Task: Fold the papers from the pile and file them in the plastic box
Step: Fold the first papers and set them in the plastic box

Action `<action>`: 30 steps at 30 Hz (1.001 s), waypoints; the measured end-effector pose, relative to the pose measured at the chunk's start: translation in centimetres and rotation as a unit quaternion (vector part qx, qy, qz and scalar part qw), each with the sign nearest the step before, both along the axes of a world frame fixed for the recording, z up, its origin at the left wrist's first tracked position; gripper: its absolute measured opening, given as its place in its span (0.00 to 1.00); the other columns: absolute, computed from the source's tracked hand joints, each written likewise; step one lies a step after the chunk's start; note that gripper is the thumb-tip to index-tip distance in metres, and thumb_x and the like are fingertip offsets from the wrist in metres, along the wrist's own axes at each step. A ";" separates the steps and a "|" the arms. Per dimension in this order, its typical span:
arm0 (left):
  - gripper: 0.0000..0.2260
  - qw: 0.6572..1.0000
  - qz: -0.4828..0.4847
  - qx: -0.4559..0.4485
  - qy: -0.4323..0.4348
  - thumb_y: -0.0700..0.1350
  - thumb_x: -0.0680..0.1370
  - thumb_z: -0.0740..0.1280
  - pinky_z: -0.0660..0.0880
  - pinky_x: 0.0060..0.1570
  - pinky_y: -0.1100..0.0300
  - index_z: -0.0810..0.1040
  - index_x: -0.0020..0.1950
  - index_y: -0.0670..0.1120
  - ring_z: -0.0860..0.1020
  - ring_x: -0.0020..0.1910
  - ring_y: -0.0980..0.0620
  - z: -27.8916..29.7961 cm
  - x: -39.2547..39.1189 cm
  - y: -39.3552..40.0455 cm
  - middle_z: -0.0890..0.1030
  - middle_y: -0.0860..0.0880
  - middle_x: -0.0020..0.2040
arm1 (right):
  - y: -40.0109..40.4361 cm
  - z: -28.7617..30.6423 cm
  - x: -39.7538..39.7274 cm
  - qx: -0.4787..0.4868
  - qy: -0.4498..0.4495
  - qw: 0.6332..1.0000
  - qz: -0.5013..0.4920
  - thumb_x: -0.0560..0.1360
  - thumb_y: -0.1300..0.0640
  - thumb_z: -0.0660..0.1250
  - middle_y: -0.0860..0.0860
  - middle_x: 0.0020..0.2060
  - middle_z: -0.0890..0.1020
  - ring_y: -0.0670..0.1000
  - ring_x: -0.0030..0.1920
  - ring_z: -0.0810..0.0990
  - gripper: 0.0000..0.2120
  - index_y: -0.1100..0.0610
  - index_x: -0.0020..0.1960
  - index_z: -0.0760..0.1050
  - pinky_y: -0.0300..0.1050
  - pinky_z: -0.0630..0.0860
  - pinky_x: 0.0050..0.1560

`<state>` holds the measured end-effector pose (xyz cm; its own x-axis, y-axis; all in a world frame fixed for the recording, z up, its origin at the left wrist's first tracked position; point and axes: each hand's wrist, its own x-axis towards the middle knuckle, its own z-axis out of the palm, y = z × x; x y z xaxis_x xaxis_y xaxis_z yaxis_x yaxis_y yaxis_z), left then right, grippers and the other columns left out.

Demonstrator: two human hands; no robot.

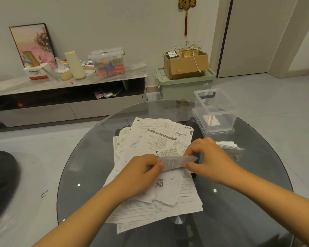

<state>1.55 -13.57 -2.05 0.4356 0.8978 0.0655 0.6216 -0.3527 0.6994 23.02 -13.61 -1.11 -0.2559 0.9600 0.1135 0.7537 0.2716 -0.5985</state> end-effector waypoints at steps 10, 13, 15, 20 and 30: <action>0.31 0.995 0.093 0.023 0.015 0.44 0.73 0.72 0.72 0.51 0.71 0.60 0.71 0.56 0.72 0.54 0.60 -0.4 0.7 1.1 0.71 0.58 0.56 | 1.6 -2.2 -2.3 -0.054 0.058 0.995 -0.058 0.70 0.48 0.72 0.45 0.49 0.76 0.48 0.51 0.75 0.20 0.44 0.56 0.65 0.48 0.78 0.51; 0.37 0.995 0.081 0.021 0.049 0.45 0.73 0.72 0.68 0.63 0.63 0.54 0.75 0.56 0.66 0.60 0.60 -1.0 0.7 1.4 0.66 0.58 0.60 | 2.0 -2.7 -2.9 -0.050 0.020 0.996 -0.068 0.68 0.45 0.73 0.43 0.51 0.71 0.49 0.58 0.70 0.29 0.45 0.64 0.64 0.50 0.73 0.59; 0.38 0.995 0.073 0.015 0.068 0.46 0.73 0.72 0.64 0.66 0.62 0.53 0.75 0.57 0.64 0.64 0.59 -1.2 0.6 1.5 0.63 0.57 0.62 | 2.2 -3.0 -3.1 -0.037 -0.011 0.997 -0.060 0.68 0.44 0.73 0.44 0.56 0.71 0.49 0.61 0.66 0.33 0.47 0.68 0.62 0.48 0.67 0.63; 0.31 0.991 0.050 0.027 0.122 0.46 0.74 0.71 0.61 0.68 0.59 0.61 0.72 0.58 0.62 0.66 0.55 -1.3 0.1 2.0 0.62 0.57 0.65 | 2.6 -3.2 -2.5 -0.034 -0.037 0.997 -0.050 0.71 0.49 0.71 0.47 0.59 0.69 0.49 0.60 0.63 0.35 0.46 0.72 0.57 0.45 0.63 0.64; 0.15 0.988 -0.013 0.023 0.154 0.47 0.75 0.70 0.61 0.60 0.70 0.75 0.60 0.55 0.64 0.62 0.60 -0.8 -1.0 2.4 0.64 0.60 0.59 | 1.9 -3.0 -2.0 0.072 -0.098 0.993 -0.005 0.76 0.57 0.64 0.45 0.53 0.70 0.44 0.51 0.58 0.09 0.48 0.55 0.76 0.37 0.57 0.54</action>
<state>0.52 -11.15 -2.85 0.4642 0.8851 -0.0326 0.7929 -0.3989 0.4607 21.00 -11.75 -4.09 -0.2775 0.9398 0.1992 0.8544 0.3362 -0.3961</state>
